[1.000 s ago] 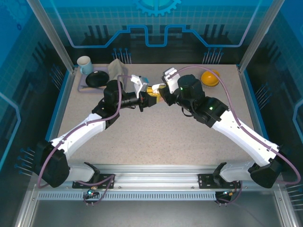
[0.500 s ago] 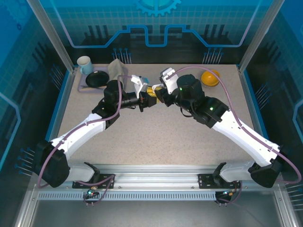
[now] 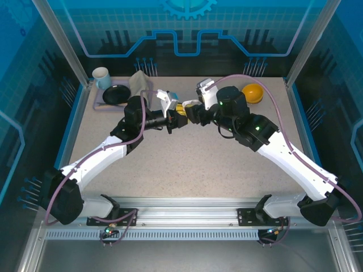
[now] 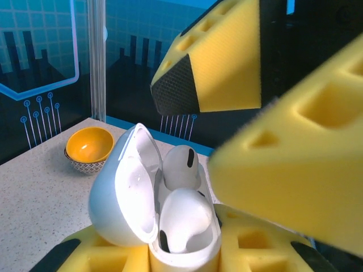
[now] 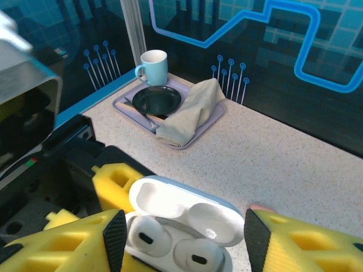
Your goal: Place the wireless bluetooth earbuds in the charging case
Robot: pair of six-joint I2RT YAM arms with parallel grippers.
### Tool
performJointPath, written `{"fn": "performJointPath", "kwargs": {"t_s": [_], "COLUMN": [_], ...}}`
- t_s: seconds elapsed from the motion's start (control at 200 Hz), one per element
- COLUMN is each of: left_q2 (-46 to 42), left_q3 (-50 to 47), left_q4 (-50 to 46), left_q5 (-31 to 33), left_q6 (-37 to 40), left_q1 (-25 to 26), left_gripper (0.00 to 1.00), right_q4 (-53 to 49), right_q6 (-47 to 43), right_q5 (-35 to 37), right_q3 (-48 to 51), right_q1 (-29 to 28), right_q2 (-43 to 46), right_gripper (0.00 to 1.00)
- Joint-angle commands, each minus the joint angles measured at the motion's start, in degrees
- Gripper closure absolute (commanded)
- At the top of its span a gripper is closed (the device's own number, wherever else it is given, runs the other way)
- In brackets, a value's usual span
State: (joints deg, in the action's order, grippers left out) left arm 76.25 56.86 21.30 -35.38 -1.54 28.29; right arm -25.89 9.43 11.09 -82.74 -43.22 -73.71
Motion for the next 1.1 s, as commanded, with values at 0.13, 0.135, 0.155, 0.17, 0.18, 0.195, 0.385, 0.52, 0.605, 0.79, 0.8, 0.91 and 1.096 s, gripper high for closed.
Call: {"fn": "performJointPath", "kwargs": {"t_s": [0.13, 0.135, 0.155, 0.17, 0.18, 0.195, 0.385, 0.52, 0.605, 0.79, 0.8, 0.91, 1.096], "left_q2": [-0.7, -0.7, -0.7, -0.7, -0.7, -0.7, -0.7, -0.9, -0.9, -0.7, -0.6, -0.2, 0.9], "left_q3": [0.8, 0.8, 0.8, 0.8, 0.8, 0.7, 0.4, -0.4, -0.8, -1.1, -1.1, -1.0, -0.8], "left_q4": [2.0, 2.0, 2.0, 2.0, 2.0, 2.0, 2.0, 2.5, 2.6, 2.6, 2.6, 2.6, 3.6], "left_q5": [-0.2, -0.2, -0.3, -0.3, -0.3, -0.3, -0.7, -1.6, -2.5, -3.6, -3.6, -3.6, -0.3], "left_q6": [0.7, 0.8, 0.8, 0.8, 0.8, 0.8, 1.4, 2.7, 3.6, 4.3, 4.2, 4.2, 3.0], "left_q1": [0.3, 0.3, 0.3, 0.3, 0.3, 0.3, 0.3, 0.4, 0.4, 0.3, 0.3, 0.4, 0.3], "left_gripper": [1.00, 1.00, 1.00, 1.00, 1.00, 1.00, 1.00, 1.00, 1.00, 1.00, 1.00, 1.00, 1.00], "right_q4": [0.7, 0.7, 0.8, 0.9, 0.9, 1.0, -0.1, -7.3, -13.7, -26.0, -26.7, -31.7, -35.7], "right_q6": [7.3, 7.5, 7.9, 8.1, 8.4, 8.6, 12.3, 13.7, 13.7, 13.5, 13.6, 12.9, 10.2], "right_q5": [-4.0, -4.1, -4.6, -5.0, -5.1, -5.4, -8.4, -8.6, -9.2, -12.0, -12.1, -14.1, -14.1], "right_q3": [-1.5, -1.5, -1.4, -1.4, -1.5, -1.5, -3.3, -10.2, -16.9, -32.0, -32.7, -38.8, -38.7], "right_q1": [5.1, 5.1, 5.5, 5.7, 5.8, 6.2, 8.9, 10.2, 10.7, 11.6, 11.6, 11.5, 9.3], "right_q2": [2.8, 2.8, 3.0, 3.1, 3.1, 3.2, 2.4, -2.8, -8.2, -21.5, -22.2, -28.0, -27.9], "right_gripper": [0.39, 0.39, 0.39, 0.39, 0.39, 0.39, 0.39, 0.40, 0.42, 0.48, 0.48, 0.51, 0.61]}}
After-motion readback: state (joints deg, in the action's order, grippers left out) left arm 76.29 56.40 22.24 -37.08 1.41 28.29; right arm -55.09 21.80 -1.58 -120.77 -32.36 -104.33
